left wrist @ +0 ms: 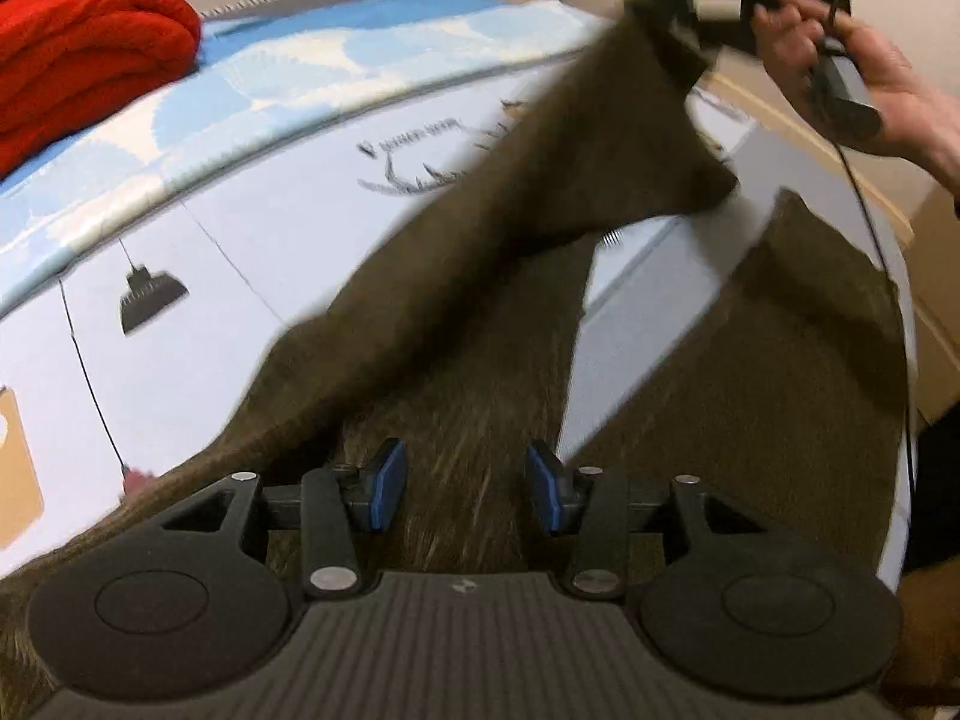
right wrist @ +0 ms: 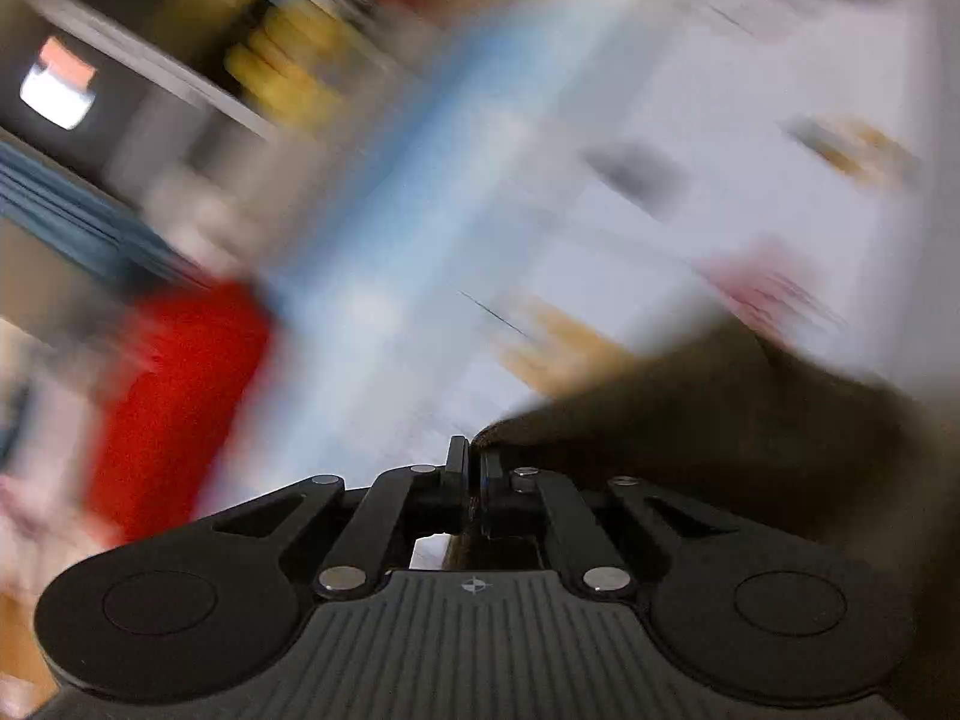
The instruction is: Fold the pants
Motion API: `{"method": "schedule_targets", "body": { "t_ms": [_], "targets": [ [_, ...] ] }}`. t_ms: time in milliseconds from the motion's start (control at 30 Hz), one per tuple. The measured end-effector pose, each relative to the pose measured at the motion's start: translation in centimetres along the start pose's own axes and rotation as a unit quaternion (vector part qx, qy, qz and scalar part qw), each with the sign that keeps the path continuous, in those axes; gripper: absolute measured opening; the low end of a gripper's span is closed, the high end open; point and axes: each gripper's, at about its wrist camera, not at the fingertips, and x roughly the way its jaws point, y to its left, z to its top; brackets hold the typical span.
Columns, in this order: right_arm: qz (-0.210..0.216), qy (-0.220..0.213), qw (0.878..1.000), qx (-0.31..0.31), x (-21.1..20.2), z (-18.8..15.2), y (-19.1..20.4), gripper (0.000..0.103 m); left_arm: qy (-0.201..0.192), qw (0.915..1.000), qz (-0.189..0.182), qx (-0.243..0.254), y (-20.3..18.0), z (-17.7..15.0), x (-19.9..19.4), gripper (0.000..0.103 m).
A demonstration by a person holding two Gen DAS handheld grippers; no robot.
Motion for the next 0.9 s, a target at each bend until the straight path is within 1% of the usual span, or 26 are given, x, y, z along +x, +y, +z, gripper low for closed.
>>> {"method": "schedule_targets", "body": {
  "t_ms": [33, 67, 100, 133, 167, 200, 267, 300, 333, 367, 433, 500, 533, 567, 633, 667, 700, 800, 867, 900],
  "targets": [
    [0.006, -0.035, 0.999, -0.022, -0.3, 0.6, 0.9, 0.007, -0.007, 0.9999, 0.004, -0.006, -0.1, 0.4, 0.0, 0.049],
    [0.002, -0.045, 0.999, -0.025, -0.4, 1.0, 1.1, 0.016, -0.014, 0.9998, 0.008, -0.010, -0.2, 0.7, 0.1, 0.049],
    [-0.005, -0.044, 0.999, -0.022, -0.5, 1.2, 0.8, 0.031, -0.020, 0.9997, 0.012, -0.010, -0.4, 1.0, 0.1, 0.049],
    [-0.015, -0.046, 0.999, -0.024, -0.6, 1.1, 0.2, 0.034, -0.023, 0.9996, 0.016, -0.008, -0.6, 1.2, 0.3, 0.049],
    [-0.042, -0.042, 0.998, -0.035, -0.6, 0.7, -0.5, 0.035, -0.022, 0.9996, 0.017, -0.004, -0.7, 1.4, 0.5, 0.049],
    [-0.079, -0.031, 0.995, -0.054, -0.4, 0.3, -1.1, 0.035, -0.020, 0.9997, 0.017, -0.003, -0.8, 1.5, 0.8, 0.049],
    [-0.141, -0.001, 0.987, -0.082, 0.5, -0.8, -2.5, 0.035, -0.013, 0.9998, 0.012, -0.004, -0.8, 1.7, 1.6, 0.049],
    [-0.183, 0.009, 0.980, -0.082, 0.5, -1.5, -3.8, 0.035, -0.010, 0.9999, 0.010, -0.004, -1.0, 1.6, 1.9, 0.049],
    [-0.211, 0.018, 0.975, -0.071, 0.7, -1.8, -4.9, 0.035, -0.007, 1.0000, 0.006, -0.002, -1.2, 1.7, 2.3, 0.049],
    [-0.228, 0.031, 0.972, -0.053, 1.0, -2.3, -6.1, 0.035, -0.005, 1.0000, 0.002, 0.001, -1.5, 1.7, 2.4, 0.049],
    [-0.247, 0.049, 0.968, -0.007, 1.6, -2.8, -8.4, 0.035, -0.001, 0.9999, -0.004, 0.009, -2.4, 1.9, 3.0, 0.049],
    [-0.235, 0.078, 0.968, 0.027, 3.6, -3.4, -10.3, 0.035, 0.002, 0.9998, -0.011, 0.014, -3.1, 2.0, 3.5, 0.049],
    [-0.228, 0.087, 0.969, 0.043, 4.1, -3.6, -11.0, 0.035, 0.005, 0.9998, -0.015, 0.016, -3.5, 2.2, 3.9, 0.049],
    [-0.223, 0.087, 0.969, 0.052, 4.5, -3.9, -11.3, 0.035, 0.008, 0.9997, -0.017, 0.017, -3.8, 2.2, 4.2, 0.049],
    [-0.201, 0.079, 0.974, 0.064, 5.3, -4.2, -12.2, 0.038, 0.015, 0.9995, -0.014, 0.023, -4.4, 2.3, 4.9, 0.049],
    [-0.193, 0.074, 0.976, 0.072, 5.6, -3.9, -12.9, 0.043, 0.016, 0.9995, -0.013, 0.024, -4.6, 2.3, 5.0, 0.049],
    [-0.184, 0.066, 0.977, 0.085, 5.9, -3.7, -13.3, 0.044, 0.015, 0.9995, -0.013, 0.023, -4.5, 2.3, 5.0, 0.049],
    [-0.168, 0.040, 0.978, 0.118, 6.5, -2.9, -14.5, 0.044, 0.010, 0.9996, -0.014, 0.020, -4.1, 2.2, 4.5, 0.049],
    [-0.160, 0.032, 0.979, 0.126, 6.7, -2.5, -14.8, 0.045, 0.007, 0.9997, -0.012, 0.021, -3.6, 2.0, 4.1, 0.049],
    [-0.159, 0.034, 0.979, 0.124, 6.9, -2.3, -14.9, 0.040, 0.005, 0.9997, -0.010, 0.019, -3.3, 1.9, 3.8, 0.049]
  ]
}}
